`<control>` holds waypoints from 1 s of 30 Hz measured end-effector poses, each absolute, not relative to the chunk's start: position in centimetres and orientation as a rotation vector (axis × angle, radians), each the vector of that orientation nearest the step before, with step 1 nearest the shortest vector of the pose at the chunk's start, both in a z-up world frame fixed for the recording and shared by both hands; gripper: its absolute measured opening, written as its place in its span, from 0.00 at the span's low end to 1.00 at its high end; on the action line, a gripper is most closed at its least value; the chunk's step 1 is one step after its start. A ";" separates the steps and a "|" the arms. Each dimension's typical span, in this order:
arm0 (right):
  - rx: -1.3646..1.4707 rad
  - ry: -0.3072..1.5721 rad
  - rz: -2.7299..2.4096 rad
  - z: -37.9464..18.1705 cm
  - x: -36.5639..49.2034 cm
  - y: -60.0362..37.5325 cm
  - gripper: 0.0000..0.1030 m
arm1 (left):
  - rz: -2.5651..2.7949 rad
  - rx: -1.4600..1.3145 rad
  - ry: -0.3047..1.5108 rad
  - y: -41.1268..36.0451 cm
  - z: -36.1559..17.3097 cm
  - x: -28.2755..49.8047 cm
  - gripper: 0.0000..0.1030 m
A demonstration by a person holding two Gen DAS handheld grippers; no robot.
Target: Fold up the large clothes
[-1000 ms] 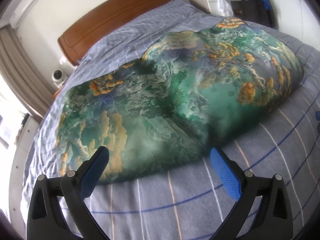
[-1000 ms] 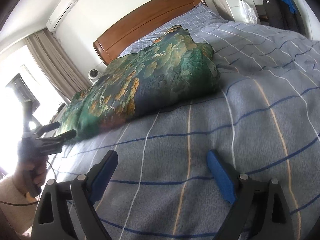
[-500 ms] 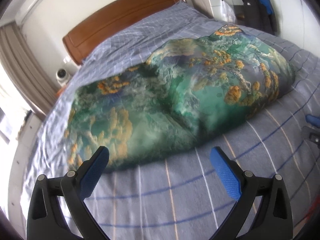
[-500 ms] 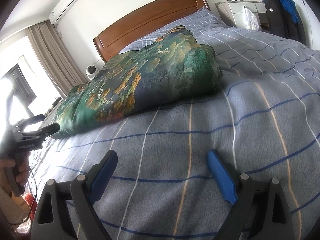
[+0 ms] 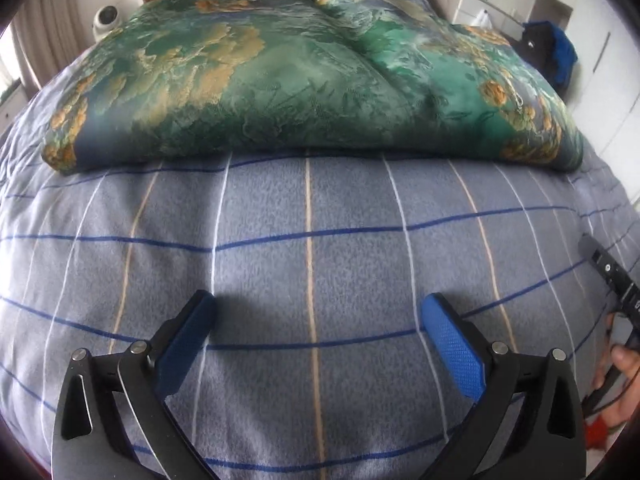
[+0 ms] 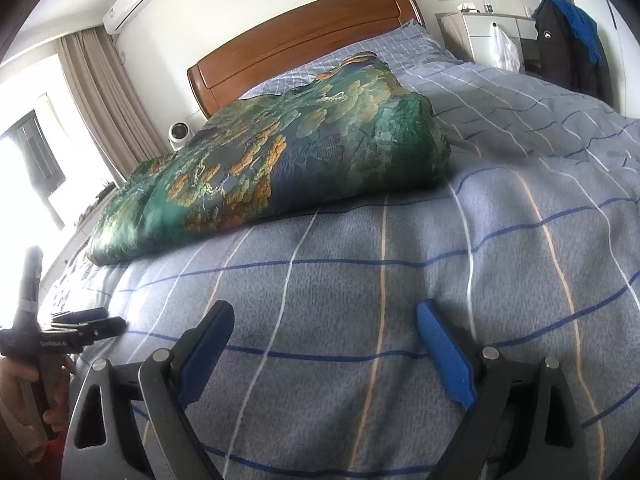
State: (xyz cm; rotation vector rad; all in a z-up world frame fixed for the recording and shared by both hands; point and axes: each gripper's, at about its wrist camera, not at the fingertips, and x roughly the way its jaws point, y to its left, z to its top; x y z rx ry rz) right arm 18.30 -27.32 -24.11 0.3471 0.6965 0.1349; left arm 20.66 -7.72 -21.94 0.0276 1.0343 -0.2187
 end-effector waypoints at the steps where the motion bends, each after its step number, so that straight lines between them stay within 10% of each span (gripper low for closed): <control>1: 0.340 0.697 0.130 -24.1 18.3 -27.2 0.89 | -0.221 0.033 1.035 -7.8 -21.9 20.5 1.00; 30: 0.253 0.719 0.091 -24.7 18.5 -26.0 0.90 | -0.249 0.124 0.928 -8.5 -23.4 17.6 1.00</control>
